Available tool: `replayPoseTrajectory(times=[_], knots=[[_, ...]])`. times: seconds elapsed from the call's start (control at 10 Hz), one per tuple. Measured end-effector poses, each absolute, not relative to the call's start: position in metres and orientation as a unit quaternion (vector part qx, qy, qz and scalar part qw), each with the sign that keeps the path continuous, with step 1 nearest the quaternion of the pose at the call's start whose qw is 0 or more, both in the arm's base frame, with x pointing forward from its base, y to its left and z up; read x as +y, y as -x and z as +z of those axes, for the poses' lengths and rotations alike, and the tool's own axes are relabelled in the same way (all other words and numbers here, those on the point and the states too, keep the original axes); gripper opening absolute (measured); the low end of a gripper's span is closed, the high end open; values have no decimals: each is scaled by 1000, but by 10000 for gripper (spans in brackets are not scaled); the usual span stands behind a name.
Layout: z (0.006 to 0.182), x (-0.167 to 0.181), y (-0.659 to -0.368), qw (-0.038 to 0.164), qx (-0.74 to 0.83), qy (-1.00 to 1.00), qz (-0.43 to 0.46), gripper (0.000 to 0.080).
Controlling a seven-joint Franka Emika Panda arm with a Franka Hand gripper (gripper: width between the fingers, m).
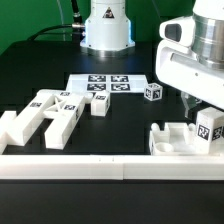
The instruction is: Assemble chair
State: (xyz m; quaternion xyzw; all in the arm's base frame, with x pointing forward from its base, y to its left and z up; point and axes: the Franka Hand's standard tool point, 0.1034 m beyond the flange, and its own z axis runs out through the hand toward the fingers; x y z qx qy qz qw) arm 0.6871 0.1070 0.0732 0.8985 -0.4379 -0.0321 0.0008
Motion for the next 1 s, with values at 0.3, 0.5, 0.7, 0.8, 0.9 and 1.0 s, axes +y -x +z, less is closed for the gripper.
replayPoseTrajectory(times=[0.3, 0.5, 0.7, 0.8, 0.9, 1.0], knots=[[75, 111, -688, 7, -263, -964, -28, 640], [76, 113, -689, 4, -178, -984, -27, 648], [75, 112, -688, 2, -76, -997, -28, 649], [74, 112, -688, 2, -43, -999, -29, 649], [74, 112, -688, 0, 3, -1000, -29, 649], [75, 113, -687, -1, 34, -999, -28, 649]])
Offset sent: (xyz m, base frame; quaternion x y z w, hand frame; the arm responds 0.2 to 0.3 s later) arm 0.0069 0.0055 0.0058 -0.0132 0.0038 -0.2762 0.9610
